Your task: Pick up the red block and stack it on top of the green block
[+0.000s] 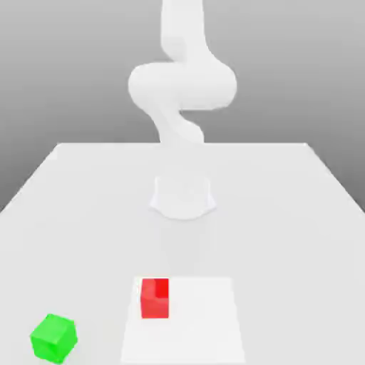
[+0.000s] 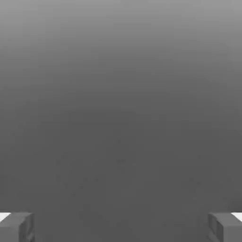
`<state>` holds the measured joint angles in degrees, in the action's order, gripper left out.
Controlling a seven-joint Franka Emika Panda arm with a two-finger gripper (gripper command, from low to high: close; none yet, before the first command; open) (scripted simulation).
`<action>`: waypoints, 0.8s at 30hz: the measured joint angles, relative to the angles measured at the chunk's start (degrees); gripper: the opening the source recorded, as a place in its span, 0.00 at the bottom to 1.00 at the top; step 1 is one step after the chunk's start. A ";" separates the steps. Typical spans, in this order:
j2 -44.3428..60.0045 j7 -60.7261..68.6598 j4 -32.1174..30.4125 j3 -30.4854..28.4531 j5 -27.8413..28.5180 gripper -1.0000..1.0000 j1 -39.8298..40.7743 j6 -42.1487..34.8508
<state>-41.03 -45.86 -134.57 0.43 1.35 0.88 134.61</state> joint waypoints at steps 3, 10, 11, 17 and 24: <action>6.93 0.03 -3.82 0.25 1.79 0.50 1.17 3.98; 21.77 1.13 -12.10 -0.74 4.25 0.50 3.15 12.55; 23.85 1.47 -13.28 -1.04 4.35 0.50 3.31 13.77; 36.21 5.49 -20.37 -2.70 2.19 0.50 3.88 21.17; 50.48 9.98 -22.50 -1.75 -2.60 0.50 4.85 32.02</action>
<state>9.45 -35.88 -157.07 -1.32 -1.25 5.73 166.64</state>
